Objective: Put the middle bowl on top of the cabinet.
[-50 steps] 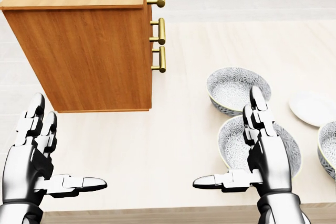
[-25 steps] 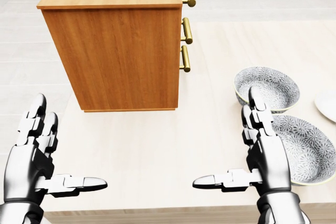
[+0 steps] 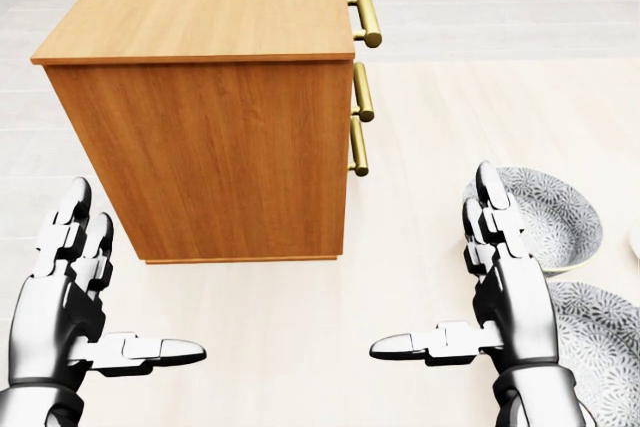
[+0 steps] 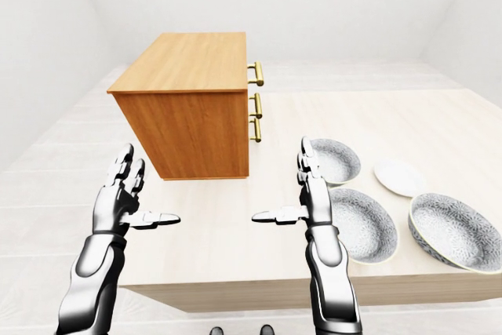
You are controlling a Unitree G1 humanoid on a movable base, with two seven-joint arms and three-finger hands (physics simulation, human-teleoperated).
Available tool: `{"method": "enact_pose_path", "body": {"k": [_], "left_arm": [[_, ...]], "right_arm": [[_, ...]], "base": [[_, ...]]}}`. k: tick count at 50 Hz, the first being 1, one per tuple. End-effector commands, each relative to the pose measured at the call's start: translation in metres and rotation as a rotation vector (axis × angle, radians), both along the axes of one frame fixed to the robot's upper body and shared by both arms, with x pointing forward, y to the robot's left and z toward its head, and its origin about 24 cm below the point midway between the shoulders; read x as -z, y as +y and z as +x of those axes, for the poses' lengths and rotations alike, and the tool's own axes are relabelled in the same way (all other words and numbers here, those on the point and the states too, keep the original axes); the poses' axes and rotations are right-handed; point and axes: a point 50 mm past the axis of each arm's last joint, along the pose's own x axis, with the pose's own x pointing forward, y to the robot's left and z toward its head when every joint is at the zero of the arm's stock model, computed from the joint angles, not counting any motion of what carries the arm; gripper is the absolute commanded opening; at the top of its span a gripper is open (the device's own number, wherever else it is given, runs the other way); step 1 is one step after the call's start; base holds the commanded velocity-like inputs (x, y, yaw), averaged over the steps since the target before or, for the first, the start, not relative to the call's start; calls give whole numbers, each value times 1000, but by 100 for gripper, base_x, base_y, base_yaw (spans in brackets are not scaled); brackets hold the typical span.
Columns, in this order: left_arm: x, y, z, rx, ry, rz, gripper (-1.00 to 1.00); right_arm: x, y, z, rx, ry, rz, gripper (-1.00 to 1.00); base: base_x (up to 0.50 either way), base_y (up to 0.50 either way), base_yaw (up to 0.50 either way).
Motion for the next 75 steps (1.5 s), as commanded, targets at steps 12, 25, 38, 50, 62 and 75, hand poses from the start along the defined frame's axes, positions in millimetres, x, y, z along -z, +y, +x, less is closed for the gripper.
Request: {"method": "enact_pose_path", "body": {"k": [12,25,38,50,62,75], "left_arm": [[-2,3,-2,6,-8,-14,100],[0,2,-2,13,-8,-12,100],[-2,2,-6,13,-27,0,100],[3,1,-4,28,-23,14,100],[7,6,-4,21,-23,7,100],[-2,7,-10,26,-66,10,100]], "right_arm": [[2,2,-1,14,7,-26,100],[4,2,-2,15,19,-21,100],[4,2,-6,13,16,-21,100],[-19,-1,-27,8,-75,-107,100],[-46,-13,-60,98,-140,-385,100],[-32,-21,-81,242,10,-781,100]], "base": [[0,0,0],[30,0,0],[0,0,0],[0,0,0],[0,0,0],[0,0,0]]}}
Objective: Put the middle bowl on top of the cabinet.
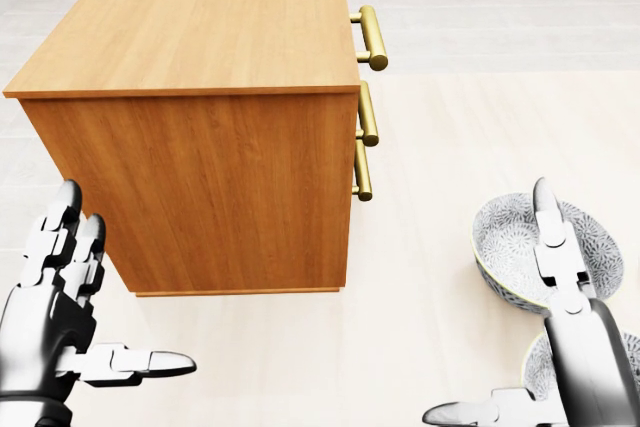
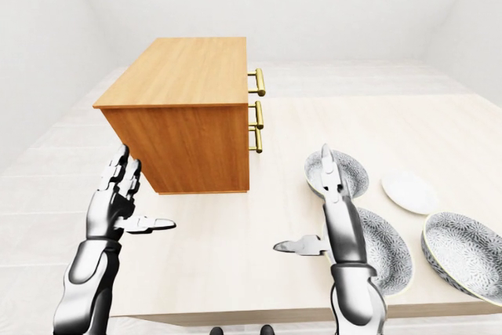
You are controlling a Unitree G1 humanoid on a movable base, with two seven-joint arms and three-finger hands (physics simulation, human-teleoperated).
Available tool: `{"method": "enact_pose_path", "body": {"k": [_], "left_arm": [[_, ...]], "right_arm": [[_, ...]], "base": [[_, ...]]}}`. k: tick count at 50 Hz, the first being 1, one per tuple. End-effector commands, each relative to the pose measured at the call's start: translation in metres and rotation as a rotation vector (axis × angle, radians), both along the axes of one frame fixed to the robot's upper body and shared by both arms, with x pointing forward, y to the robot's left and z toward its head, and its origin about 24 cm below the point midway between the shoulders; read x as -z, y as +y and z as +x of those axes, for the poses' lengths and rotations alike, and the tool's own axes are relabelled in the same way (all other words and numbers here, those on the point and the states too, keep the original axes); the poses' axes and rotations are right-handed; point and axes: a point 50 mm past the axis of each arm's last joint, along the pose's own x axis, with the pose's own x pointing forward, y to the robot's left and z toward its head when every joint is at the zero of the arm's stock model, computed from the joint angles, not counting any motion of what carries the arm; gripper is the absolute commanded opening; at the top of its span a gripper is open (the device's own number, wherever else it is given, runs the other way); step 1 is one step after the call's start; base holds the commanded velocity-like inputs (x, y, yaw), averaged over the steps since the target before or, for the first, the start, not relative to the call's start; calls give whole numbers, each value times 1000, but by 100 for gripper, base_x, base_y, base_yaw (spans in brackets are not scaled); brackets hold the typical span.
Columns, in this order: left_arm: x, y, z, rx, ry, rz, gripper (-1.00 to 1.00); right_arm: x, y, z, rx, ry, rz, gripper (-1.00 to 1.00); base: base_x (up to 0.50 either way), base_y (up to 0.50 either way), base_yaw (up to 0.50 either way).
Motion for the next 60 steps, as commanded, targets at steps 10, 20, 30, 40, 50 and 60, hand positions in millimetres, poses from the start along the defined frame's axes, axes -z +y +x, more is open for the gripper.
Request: {"method": "enact_pose_path", "body": {"k": [10,20,30,40,50,60], "left_arm": [[-5,-2,-4,14,-28,11,100],[-4,-2,-3,11,-31,14,100],[-4,-2,-2,8,-28,11,100],[-5,-4,-3,12,-31,11,100],[-7,-2,-5,-6,-49,19,100],[-9,-2,-6,-8,-53,19,100]], "right_arm": [[-6,-13,-29,213,89,-512,100],[-11,-16,-39,227,139,-652,100],[-9,-29,-48,307,186,-716,100],[-8,-41,-60,393,283,-729,100],[5,-49,-74,446,401,-705,100],[7,-54,-82,506,447,-664,100]], "base": [[0,0,0],[0,0,0],[0,0,0],[0,0,0],[0,0,0],[0,0,0]]}}
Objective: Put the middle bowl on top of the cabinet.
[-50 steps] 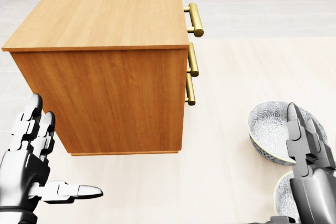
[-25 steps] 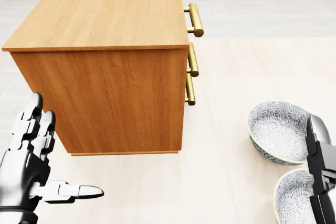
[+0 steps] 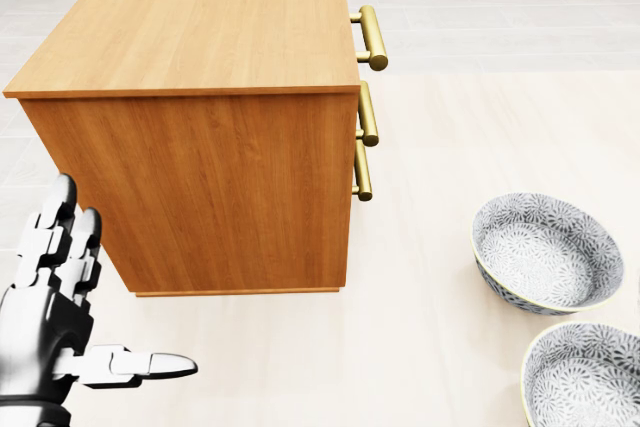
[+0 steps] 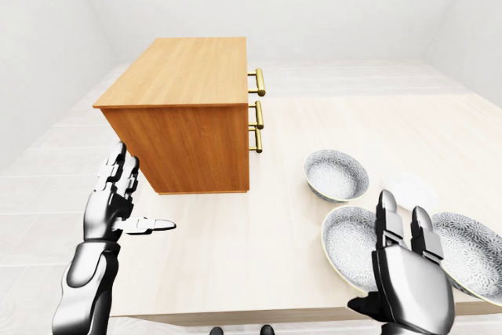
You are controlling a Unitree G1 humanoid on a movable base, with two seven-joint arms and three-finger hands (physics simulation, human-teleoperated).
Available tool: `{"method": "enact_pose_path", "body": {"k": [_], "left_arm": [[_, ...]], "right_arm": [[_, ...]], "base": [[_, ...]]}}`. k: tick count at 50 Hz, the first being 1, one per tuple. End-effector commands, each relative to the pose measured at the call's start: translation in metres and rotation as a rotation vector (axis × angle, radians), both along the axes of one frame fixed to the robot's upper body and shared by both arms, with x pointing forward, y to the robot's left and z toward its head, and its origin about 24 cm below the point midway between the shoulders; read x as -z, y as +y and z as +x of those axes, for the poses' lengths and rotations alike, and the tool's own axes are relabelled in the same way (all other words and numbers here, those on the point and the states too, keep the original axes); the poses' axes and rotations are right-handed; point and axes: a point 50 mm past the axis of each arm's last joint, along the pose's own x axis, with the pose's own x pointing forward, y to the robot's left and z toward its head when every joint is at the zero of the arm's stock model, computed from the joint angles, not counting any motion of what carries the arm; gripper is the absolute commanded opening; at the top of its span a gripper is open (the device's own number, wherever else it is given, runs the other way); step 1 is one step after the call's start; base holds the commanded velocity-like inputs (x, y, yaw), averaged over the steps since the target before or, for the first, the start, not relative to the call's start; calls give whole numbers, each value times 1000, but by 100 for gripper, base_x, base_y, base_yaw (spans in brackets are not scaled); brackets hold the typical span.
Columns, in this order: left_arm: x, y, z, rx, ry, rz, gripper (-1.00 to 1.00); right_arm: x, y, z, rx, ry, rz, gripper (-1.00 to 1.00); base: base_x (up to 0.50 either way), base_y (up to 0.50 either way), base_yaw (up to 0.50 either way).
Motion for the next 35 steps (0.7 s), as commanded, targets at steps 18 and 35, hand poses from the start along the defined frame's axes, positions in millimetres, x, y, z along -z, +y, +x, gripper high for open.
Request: {"method": "enact_pose_path", "body": {"k": [18,35], "left_arm": [[-4,1,-3,-25,-29,10,100],[-7,3,-4,-31,-34,12,100]], "right_arm": [[23,-12,-16,161,92,74,100],[35,-10,-12,169,127,78,100]], "base": [[0,0,0],[0,0,0]]}}
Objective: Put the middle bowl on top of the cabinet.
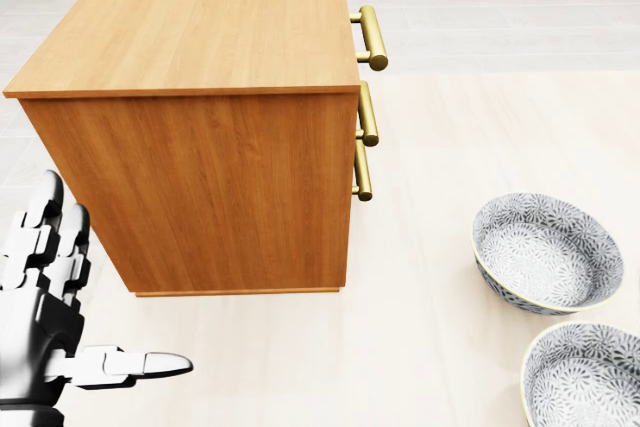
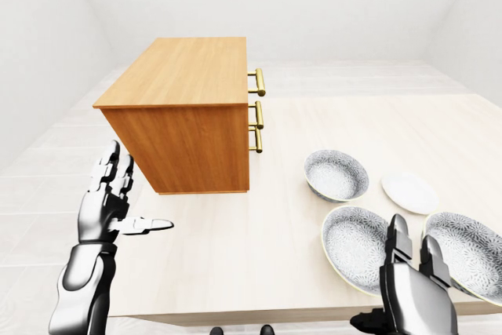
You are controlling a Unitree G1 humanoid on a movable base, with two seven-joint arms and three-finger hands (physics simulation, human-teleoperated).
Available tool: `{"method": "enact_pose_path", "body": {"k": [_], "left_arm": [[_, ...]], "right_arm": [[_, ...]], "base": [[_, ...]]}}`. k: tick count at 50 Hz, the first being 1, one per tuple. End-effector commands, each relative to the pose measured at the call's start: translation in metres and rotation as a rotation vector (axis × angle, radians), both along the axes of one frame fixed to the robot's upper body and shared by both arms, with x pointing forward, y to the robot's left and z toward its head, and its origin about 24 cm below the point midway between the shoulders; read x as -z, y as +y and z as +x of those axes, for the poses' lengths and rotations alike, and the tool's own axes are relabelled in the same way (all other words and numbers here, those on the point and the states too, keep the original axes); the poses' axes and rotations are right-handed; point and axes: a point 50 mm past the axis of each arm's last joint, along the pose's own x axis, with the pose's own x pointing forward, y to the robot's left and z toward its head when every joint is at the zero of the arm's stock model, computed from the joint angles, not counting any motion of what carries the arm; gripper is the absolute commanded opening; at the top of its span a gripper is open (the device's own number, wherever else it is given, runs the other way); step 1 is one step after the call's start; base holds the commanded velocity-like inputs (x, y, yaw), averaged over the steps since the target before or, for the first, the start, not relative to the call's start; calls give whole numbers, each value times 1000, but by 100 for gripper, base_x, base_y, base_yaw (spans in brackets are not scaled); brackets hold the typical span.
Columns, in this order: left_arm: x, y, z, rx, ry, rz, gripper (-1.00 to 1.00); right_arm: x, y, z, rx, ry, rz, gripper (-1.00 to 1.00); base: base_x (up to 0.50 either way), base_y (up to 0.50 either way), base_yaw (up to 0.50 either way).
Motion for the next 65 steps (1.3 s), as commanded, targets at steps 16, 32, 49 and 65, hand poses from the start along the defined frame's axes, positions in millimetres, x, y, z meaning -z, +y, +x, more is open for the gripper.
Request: {"method": "enact_pose_path", "body": {"k": [16,32,49,65], "left_arm": [[2,2,1,-6,0,1,100],[2,2,1,-6,1,-1,100],[-1,1,-3,-6,-6,4,100],[-2,1,0,-4,-6,-3,100]], "right_arm": [[21,12,12,-69,55,-25,100],[28,21,19,-155,64,-30,100],[39,23,17,-206,78,-31,100],[41,17,5,-175,102,-48,100]], "base": [[0,0,0],[0,0,0],[0,0,0],[0,0,0]]}}
